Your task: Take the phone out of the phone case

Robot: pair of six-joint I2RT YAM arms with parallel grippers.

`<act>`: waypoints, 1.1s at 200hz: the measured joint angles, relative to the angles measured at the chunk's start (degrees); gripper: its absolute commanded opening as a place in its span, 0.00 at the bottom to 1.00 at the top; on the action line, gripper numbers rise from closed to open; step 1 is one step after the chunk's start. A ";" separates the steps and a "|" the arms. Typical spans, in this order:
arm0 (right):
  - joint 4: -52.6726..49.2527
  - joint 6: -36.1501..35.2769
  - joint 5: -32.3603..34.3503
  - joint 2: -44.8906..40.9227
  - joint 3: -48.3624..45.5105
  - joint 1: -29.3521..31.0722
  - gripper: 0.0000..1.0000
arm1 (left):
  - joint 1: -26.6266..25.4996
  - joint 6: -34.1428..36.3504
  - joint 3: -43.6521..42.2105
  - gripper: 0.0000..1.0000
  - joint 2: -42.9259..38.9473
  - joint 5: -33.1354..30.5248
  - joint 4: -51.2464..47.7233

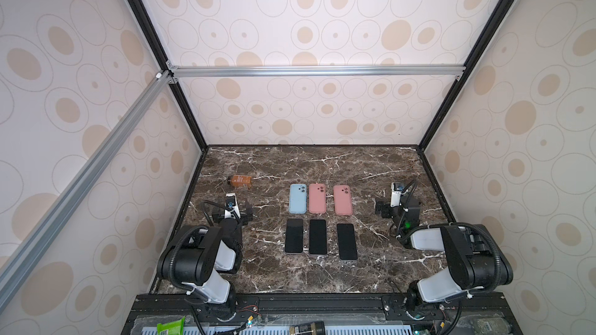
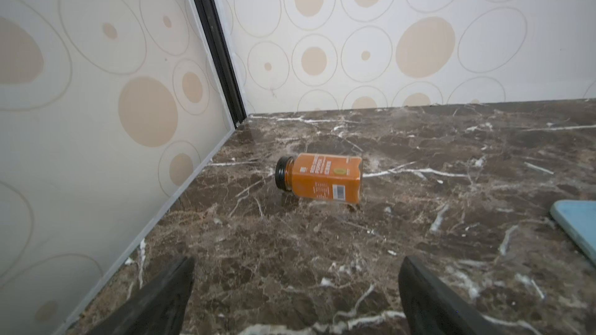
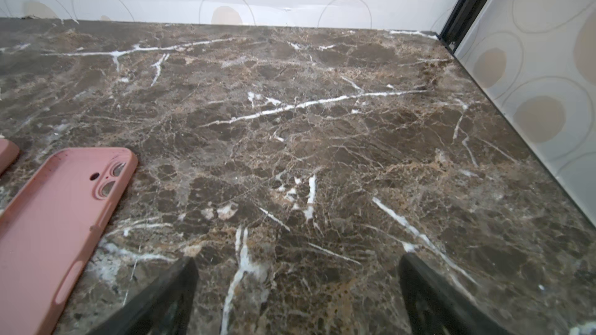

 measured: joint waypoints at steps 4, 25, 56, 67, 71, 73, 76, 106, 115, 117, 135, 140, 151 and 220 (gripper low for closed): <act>0.33 -0.04 -0.24 0.00 -0.02 0.00 1.00 | 0.26 -0.13 0.04 0.99 0.00 0.33 0.17; 1.27 -0.33 -1.09 0.00 -0.07 0.00 1.00 | 1.09 -0.81 3.26 0.99 -0.11 1.92 -2.60; 1.88 -0.37 -1.99 0.00 -0.28 -0.28 1.00 | 1.79 -1.44 7.15 0.99 -0.13 4.09 -4.96; 2.47 -0.35 -2.40 0.00 -0.59 -0.68 0.99 | 1.84 -1.49 7.13 0.99 -0.13 4.28 -5.62; 2.54 -0.35 -2.71 0.00 -0.66 -0.85 1.00 | 1.84 -1.49 7.13 0.99 -0.13 4.35 -5.77; 2.56 -0.35 -2.78 0.00 -0.70 -0.96 1.00 | 1.84 -1.49 7.13 0.99 -0.13 4.42 -5.84; 2.60 -0.35 -3.08 0.00 -0.70 -1.11 1.00 | 1.84 -1.51 7.13 0.99 -0.13 4.50 -5.92; -0.57 -0.35 -4.55 0.20 1.27 -1.86 1.00 | 1.84 -1.51 7.13 0.99 -0.13 4.90 -6.29; -0.94 -0.37 -4.90 0.24 1.88 -1.86 1.00 | 1.86 -1.51 7.13 0.99 -0.13 4.94 -6.32; -0.96 -0.35 -4.98 0.24 1.99 -1.86 1.00 | 1.86 -1.51 7.13 0.99 -0.13 4.94 -6.34; -1.77 -0.37 -5.27 0.24 2.45 -1.86 1.00 | 1.86 -1.51 7.13 0.99 -0.13 5.03 -6.38; -2.01 -0.37 -5.33 0.24 2.45 -1.86 1.00 | 1.86 -1.51 7.13 0.99 -0.13 5.05 -6.38; -2.54 -0.37 -5.40 0.24 2.45 -1.86 1.00 | 1.86 -1.51 7.13 0.99 -0.13 5.09 -6.38; -3.39 -0.37 -5.40 0.24 2.45 -1.86 1.00 | 1.88 -1.51 7.13 0.99 -0.13 5.33 -7.08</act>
